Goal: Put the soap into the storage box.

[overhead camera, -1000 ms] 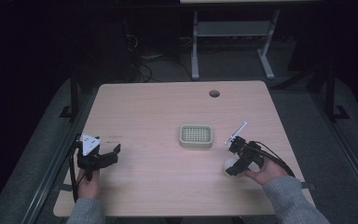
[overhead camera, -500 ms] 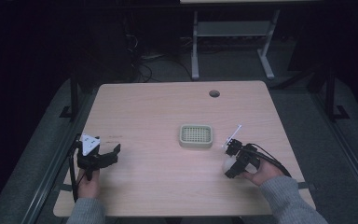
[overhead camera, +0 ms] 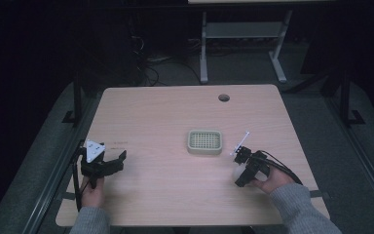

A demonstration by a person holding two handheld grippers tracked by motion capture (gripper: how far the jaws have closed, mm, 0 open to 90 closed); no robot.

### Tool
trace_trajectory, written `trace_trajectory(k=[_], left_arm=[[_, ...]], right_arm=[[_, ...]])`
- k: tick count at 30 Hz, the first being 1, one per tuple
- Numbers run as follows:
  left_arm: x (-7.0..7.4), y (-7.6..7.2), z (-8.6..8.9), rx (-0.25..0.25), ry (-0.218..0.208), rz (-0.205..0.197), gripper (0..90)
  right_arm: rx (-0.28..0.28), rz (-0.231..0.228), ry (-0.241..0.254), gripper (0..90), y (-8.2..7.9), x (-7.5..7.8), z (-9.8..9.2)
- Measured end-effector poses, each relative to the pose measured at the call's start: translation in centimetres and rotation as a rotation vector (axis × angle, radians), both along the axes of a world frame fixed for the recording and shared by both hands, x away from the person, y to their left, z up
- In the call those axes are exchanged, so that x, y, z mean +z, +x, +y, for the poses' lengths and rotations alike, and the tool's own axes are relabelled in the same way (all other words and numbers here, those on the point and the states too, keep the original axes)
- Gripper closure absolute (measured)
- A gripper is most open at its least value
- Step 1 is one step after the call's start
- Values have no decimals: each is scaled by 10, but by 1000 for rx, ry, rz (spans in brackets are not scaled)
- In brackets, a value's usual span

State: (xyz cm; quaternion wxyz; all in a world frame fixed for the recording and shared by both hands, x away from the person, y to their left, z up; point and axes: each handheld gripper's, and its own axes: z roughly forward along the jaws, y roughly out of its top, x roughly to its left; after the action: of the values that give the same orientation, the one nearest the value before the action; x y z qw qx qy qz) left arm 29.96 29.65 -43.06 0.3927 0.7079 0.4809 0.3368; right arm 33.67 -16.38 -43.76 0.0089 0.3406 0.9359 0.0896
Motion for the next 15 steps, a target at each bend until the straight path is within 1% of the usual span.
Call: trace_trajectory(k=[2, 6, 7, 8, 15], left_arm=[[0, 0, 0, 1, 1, 2, 148], [0, 0, 1, 3, -1, 4, 148], [0, 0, 1, 3, 2, 3, 148], [0, 0, 1, 4, 2, 2, 148], [-1, 0, 0, 1, 3, 5, 149]], right_arm=[[3, -2, -11, 163, 1, -1, 1], [9, -1, -17, 168, 1, -2, 3], [11, -2, -18, 169, 1, -3, 3], [13, 3, -15, 192, 1, -3, 3], [22, 1, -11, 219, 1, -2, 3]])
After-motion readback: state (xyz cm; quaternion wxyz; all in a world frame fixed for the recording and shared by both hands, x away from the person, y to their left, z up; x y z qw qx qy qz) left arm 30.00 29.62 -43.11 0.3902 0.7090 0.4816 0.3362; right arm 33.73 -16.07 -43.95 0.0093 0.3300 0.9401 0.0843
